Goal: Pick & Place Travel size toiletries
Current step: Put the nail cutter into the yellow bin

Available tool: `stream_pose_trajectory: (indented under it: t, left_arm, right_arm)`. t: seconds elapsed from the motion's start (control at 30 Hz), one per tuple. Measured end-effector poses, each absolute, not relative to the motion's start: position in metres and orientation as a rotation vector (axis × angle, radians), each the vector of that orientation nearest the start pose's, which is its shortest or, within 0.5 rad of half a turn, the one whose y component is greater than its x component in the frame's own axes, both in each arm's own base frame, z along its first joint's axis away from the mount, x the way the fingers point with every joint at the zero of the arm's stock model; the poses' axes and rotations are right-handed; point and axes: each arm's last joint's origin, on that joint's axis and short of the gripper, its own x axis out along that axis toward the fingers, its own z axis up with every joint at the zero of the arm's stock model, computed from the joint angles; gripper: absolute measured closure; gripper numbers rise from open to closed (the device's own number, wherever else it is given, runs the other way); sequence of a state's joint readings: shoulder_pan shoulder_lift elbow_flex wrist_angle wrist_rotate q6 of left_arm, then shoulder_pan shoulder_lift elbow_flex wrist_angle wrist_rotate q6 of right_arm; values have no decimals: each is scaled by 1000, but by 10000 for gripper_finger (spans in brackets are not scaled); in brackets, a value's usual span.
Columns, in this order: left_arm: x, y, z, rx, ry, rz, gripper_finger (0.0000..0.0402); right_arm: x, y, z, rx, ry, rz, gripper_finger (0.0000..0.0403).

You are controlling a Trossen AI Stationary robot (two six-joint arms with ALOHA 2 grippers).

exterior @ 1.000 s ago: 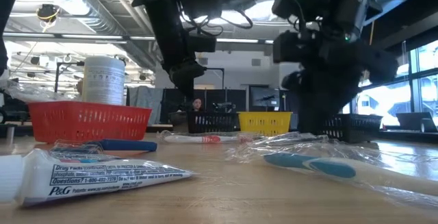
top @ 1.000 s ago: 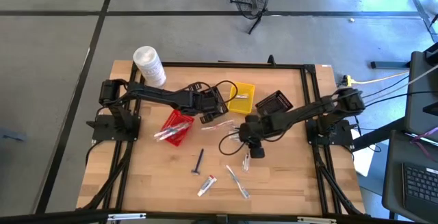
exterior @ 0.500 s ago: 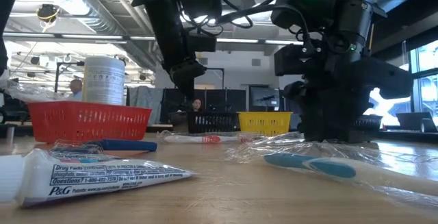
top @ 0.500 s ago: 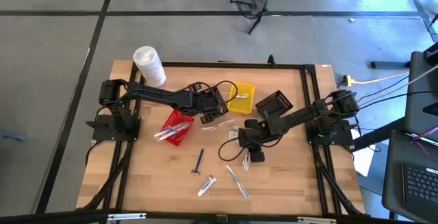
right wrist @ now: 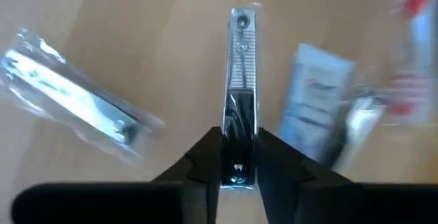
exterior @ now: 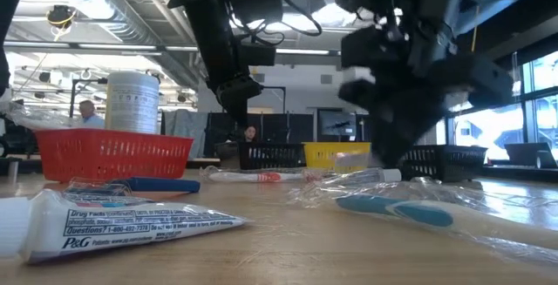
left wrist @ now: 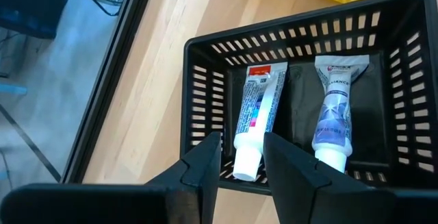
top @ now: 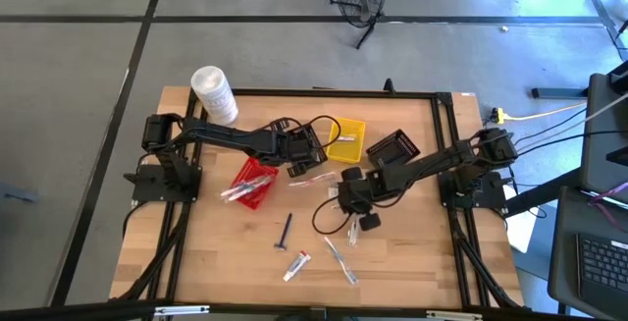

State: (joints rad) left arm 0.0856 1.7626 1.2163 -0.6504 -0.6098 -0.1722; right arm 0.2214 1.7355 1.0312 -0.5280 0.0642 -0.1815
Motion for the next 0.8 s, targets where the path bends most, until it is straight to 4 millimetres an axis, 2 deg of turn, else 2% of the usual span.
stream_pose_trajectory:
  t: [0.13, 0.27, 0.43, 0.6, 0.8]
  left_arm:
    - [342, 46, 202, 170, 1116, 705, 295]
    - [342, 46, 202, 171, 1116, 704, 295]
    - [342, 46, 202, 171, 1116, 704, 295]
    - [342, 46, 202, 170, 1116, 704, 295]
    - [342, 46, 202, 169, 1116, 705, 295]
  right_arm:
    - [321, 61, 181, -499, 1243, 209, 312]
    - [324, 35, 194, -603, 1318, 92, 345]
    - [328, 2, 209, -562, 1368, 36, 349]
    - [332, -25, 221, -641, 1391, -39, 349]
    - [329, -55, 224, -543, 1400, -72, 341]
